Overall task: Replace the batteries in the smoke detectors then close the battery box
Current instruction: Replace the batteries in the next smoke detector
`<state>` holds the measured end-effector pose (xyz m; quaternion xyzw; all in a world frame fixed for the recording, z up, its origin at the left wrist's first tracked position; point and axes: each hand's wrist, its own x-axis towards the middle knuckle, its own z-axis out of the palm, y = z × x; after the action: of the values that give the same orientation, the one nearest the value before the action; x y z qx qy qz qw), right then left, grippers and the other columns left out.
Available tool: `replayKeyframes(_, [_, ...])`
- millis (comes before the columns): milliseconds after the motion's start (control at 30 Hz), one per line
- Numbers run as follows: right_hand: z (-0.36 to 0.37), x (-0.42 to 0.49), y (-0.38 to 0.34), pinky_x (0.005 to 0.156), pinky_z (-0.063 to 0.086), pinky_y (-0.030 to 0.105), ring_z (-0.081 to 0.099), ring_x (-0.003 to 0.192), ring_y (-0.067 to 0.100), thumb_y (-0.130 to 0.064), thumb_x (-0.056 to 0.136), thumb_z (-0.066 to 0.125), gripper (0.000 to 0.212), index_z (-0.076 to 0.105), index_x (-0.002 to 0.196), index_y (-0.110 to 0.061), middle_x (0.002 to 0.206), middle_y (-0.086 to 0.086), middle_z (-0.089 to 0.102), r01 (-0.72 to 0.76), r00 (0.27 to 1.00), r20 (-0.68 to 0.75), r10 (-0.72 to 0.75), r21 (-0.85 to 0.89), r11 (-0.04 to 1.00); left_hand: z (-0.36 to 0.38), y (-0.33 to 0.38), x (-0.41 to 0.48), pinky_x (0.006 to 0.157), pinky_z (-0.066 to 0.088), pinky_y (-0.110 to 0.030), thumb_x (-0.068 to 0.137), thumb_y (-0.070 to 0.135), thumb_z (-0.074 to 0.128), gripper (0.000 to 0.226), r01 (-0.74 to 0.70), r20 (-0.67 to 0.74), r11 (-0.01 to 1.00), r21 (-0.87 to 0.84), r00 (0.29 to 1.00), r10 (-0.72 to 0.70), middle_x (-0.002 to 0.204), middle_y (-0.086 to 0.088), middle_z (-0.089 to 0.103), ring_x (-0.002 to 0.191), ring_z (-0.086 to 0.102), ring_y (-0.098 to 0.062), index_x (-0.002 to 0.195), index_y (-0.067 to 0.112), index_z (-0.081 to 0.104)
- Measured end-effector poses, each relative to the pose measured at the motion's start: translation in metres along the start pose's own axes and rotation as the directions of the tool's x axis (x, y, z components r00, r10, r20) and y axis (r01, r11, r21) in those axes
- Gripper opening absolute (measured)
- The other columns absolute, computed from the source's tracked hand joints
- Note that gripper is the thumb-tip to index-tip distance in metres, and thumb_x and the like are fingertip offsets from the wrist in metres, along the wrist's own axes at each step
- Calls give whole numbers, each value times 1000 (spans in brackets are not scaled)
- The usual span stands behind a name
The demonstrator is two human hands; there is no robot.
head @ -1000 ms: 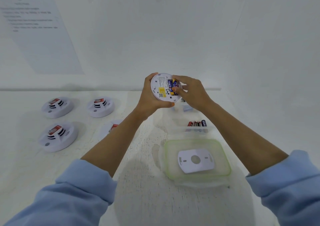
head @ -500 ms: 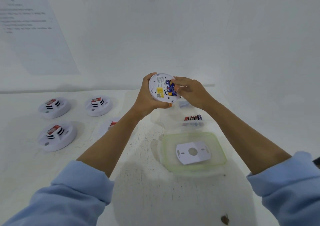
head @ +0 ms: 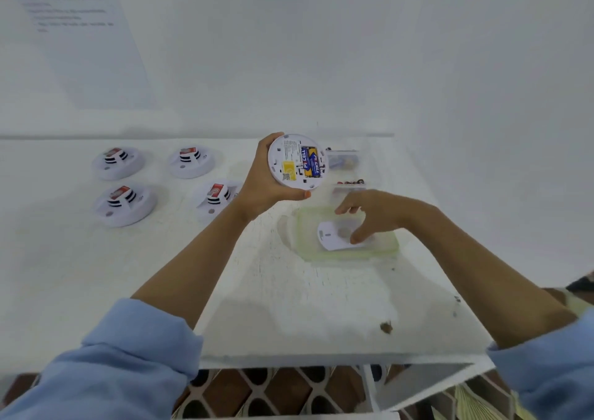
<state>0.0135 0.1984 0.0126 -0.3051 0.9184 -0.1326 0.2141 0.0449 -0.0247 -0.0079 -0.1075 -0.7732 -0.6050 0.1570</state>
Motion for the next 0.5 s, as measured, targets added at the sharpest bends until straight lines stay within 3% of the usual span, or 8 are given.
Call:
replayKeyframes(133, [6, 5, 0, 102, 36, 30, 41, 124, 16, -23, 71, 77, 73, 41, 135, -19, 136, -4, 40, 14, 998, 69, -9, -81, 997, 7, 8, -18, 85, 49, -16, 44, 10, 84, 105, 33, -9, 999, -11, 999, -33, 127, 1, 40, 113, 47, 1, 132, 11, 29])
replayKeyframes(333, [7, 7, -8, 88, 36, 22, 46, 117, 17, -28, 71, 75, 72, 43, 134, -14, 129, 0, 46, 85, 996, 41, -78, -206, 975, 8, 12, -30, 81, 51, -15, 47, 2, 81, 99, 60, -23, 998, -31, 998, -61, 125, 5, 41, 107, 49, 9, 130, 14, 29])
replayKeyframes(433, [1, 0, -6, 94, 40, 27, 47, 117, 18, -30, 69, 74, 71, 46, 132, -15, 130, 0, 50, 96, 992, -51, -113, -265, 960, 4, 10, -27, 80, 50, -14, 46, 1, 81, 101, 52, -32, 998, -17, 998, -53, 124, 6, 42, 106, 49, 10, 132, 12, 29])
replayKeyframes(500, [-17, -8, 0, 92, 41, 28, 50, 109, 18, -27, 66, 76, 66, 52, 126, -16, 122, 1, 54, 92, 973, -189, -134, -217, 972, -1, 7, -20, 78, 49, -11, 47, -7, 84, 103, 44, -38, 999, -3, 998, -44, 121, 9, 43, 102, 50, 15, 132, 10, 29])
